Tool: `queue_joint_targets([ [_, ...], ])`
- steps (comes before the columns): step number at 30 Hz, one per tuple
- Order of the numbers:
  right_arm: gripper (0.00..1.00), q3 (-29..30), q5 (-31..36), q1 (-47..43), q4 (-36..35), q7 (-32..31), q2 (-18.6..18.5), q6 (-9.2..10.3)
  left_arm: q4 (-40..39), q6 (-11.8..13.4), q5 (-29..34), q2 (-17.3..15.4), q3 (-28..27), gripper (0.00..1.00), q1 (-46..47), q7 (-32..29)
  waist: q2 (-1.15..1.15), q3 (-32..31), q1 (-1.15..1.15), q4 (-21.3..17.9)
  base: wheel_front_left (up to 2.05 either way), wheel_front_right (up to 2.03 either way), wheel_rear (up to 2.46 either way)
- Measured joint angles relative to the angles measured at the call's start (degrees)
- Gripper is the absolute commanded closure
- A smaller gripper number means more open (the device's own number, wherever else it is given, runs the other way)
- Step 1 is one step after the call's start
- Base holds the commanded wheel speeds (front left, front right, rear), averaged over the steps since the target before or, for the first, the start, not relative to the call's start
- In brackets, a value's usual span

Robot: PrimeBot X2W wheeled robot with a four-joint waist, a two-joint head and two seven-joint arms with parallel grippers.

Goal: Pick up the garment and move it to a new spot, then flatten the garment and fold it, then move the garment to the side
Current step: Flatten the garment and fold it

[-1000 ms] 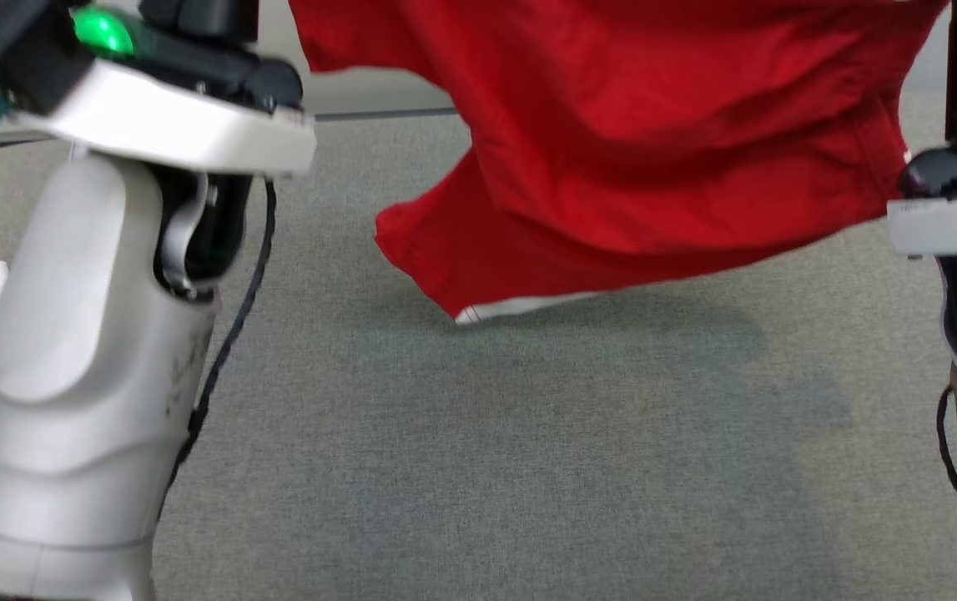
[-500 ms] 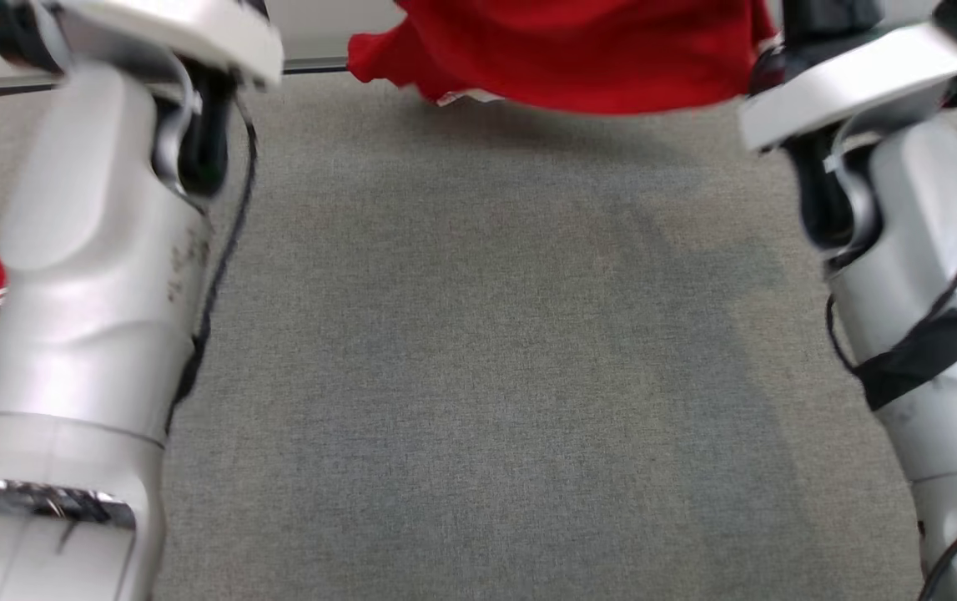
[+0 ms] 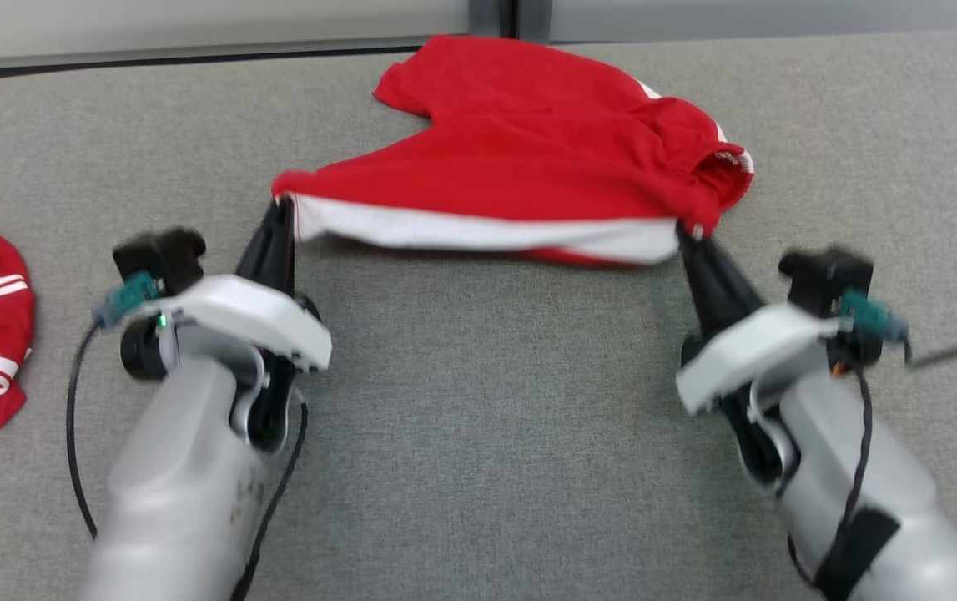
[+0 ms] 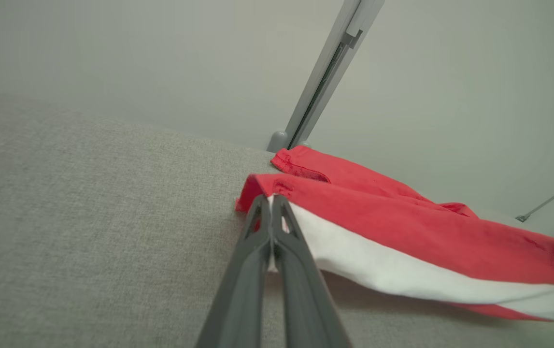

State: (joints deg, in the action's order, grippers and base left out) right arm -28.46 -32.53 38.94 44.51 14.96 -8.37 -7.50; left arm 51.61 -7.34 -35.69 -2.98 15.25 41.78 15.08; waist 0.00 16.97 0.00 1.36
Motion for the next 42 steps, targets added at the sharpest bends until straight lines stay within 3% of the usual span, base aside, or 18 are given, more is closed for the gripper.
queue_joint_targets([
  [13,1.0,1.12,4.38,-26.16,-20.4,0.01,-4.83,0.0,-16.56,-0.08,6.87,-1.0,-6.05,1.0,-25.74,0.0,0.0,-7.75,0.0,0.9,0.0,0.0,0.0],
  [18,1.0,4.07,6.01,-37.32,-27.93,-0.15,-5.88,-0.05,-22.68,1.79,8.0,-0.8,-6.9,1.0,-34.64,-0.01,0.0,-12.13,0.0,0.78,0.0,0.0,0.0],
  [26,1.0,8.34,8.86,-48.84,-40.38,-6.57,-5.25,-0.09,-35.49,5.48,7.97,-3.11,-7.95,1.0,-43.5,-3.7,0.0,-16.06,0.0,-0.81,0.0,0.0,0.0],
  [30,1.0,10.31,9.42,-50.17,-43.58,-8.6,-3.86,-0.09,-41.46,6.82,8.0,-3.89,-7.93,1.0,-44.74,-6.68,0.0,-15.61,0.0,-1.48,0.0,0.0,0.0],
  [34,1.0,10.79,10.11,-49.32,-44.63,-9.8,-2.4,-0.08,-43.58,6.37,8.27,-5.71,-7.39,1.0,-42.68,-8.78,0.0,-14.08,0.0,-1.79,0.0,0.0,0.0],
  [42,1.0,12.17,10.21,-35.09,-40.78,-8.28,0.75,-0.04,-38.8,2.76,9.39,-8.15,-4.45,1.0,-21.91,-14.23,0.0,-5.41,0.0,-3.46,0.0,0.0,0.0],
])
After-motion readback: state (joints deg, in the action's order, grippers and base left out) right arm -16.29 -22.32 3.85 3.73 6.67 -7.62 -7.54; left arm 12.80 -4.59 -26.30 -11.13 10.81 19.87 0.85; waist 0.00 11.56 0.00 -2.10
